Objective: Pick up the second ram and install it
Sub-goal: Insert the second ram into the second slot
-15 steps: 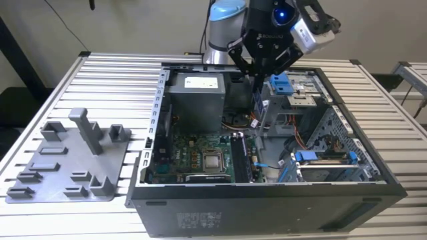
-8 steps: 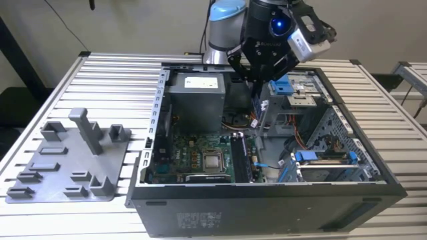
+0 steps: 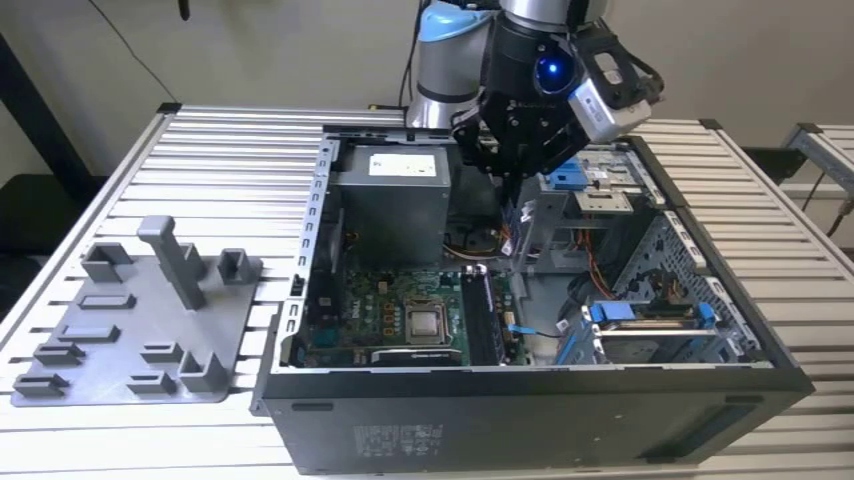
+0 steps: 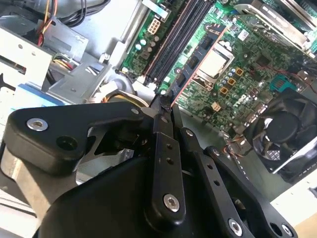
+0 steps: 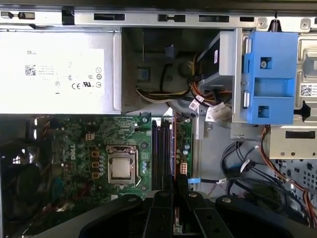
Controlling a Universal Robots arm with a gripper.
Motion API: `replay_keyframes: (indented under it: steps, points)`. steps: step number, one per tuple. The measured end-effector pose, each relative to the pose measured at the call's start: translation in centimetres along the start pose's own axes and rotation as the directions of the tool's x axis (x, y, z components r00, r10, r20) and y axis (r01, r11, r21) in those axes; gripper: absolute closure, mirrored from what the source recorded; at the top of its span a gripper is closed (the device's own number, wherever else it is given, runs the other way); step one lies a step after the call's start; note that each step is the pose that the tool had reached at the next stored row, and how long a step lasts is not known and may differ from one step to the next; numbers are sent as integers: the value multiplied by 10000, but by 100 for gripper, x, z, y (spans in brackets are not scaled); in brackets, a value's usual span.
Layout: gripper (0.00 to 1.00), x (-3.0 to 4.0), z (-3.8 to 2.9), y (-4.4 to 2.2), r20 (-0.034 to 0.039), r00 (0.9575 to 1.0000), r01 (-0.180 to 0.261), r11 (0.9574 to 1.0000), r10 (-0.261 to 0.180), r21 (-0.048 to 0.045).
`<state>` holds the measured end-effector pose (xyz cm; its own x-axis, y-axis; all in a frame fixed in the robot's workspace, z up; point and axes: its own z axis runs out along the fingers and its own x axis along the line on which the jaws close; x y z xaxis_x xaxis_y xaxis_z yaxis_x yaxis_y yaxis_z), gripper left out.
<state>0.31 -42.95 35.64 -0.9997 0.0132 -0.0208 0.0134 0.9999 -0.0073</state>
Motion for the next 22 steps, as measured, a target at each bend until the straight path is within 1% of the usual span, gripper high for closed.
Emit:
replay_keyframes:
  steps: [2, 4, 6, 11, 14, 22]
  points:
    - [86, 2, 36, 0, 0, 10000, -2, 10000, 2, 0]
    - [86, 9, 72, -1, 30, 10000, -2, 10000, 2, 0]
    - [86, 23, 108, -6, 34, 10000, -1, 10000, 1, 1]
    - [86, 31, 199, -92, 35, 10000, -1, 10000, 1, -1]
    - [86, 40, 253, -131, 35, 10000, -2, 10000, 2, 0]
    - [86, 69, 399, -168, 35, 10000, -10, 10000, 10, 0]
